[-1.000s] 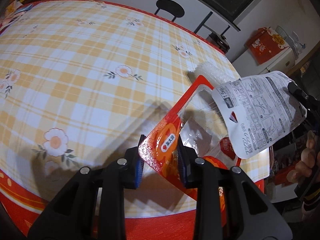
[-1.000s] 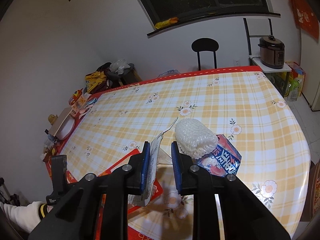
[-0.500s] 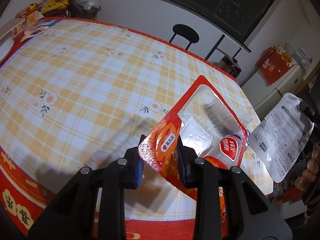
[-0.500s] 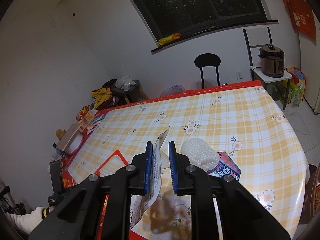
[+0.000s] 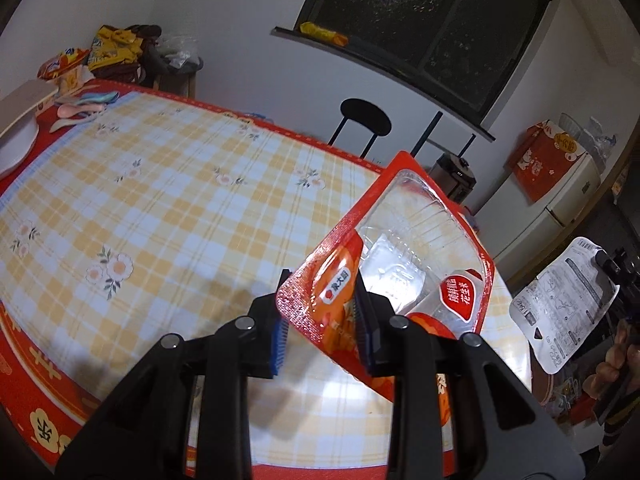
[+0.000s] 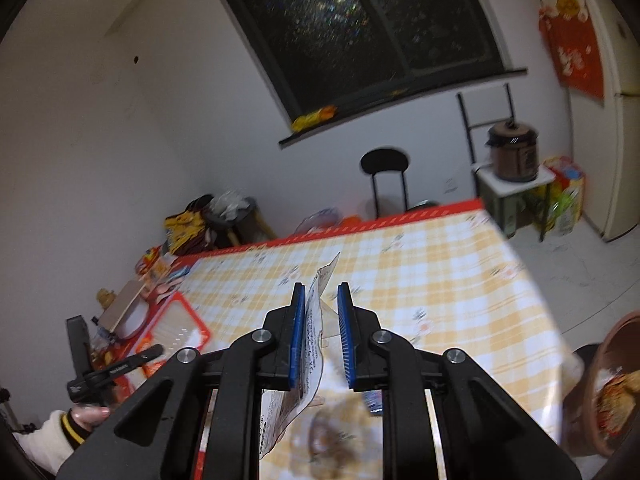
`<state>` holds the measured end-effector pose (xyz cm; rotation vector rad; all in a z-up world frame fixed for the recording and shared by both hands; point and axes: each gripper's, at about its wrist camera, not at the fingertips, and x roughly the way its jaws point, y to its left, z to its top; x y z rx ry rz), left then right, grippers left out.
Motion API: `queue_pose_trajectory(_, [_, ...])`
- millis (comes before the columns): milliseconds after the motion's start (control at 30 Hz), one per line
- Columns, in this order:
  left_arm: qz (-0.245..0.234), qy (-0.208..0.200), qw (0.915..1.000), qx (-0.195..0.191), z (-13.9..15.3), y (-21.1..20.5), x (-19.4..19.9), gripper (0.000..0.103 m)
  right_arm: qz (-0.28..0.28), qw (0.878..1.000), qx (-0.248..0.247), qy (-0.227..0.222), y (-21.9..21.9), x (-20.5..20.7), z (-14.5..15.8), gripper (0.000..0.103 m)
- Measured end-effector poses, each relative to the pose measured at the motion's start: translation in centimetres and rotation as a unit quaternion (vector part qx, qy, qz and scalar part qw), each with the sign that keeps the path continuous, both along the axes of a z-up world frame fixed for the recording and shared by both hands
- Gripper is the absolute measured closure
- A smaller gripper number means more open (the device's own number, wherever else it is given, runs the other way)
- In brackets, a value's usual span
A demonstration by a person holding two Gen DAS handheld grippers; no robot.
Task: Collect trash
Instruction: 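Release the white packet from the right tool into the bin while the left holds the wrapper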
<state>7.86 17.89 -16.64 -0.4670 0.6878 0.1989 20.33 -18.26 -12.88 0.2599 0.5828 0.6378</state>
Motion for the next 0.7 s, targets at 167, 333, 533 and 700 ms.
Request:
queue_pose_trajectory(167, [-0.020,-0.013,0.9997,0.001,1.5,-2.0,1.1,0.072,-0.054,0.998,-0.012,-0.025,-5.0,0.2,1.8,0.085])
queue_pose_trajectory(333, [-0.045,-0.018,0.9988,0.000,2.3,-4.7,2.5,0.072,-0.113,0.992,-0.040,-0.034,-11.4,0.3,2.3,0.085])
queue_pose_trajectory(533, [-0.067,-0.022,0.9975,-0.004,2.9,-8.3,4.1,0.072,-0.182,0.980,-0.081,-0.027,-20.0,0.8,1.9,0.085])
queue_pose_trajectory(700, [-0.081,-0.020,0.9965,0.002,3.4,-11.4,5.1,0.072,-0.237,0.965,-0.111,-0.017,-26.7,1.7,0.8,0.085])
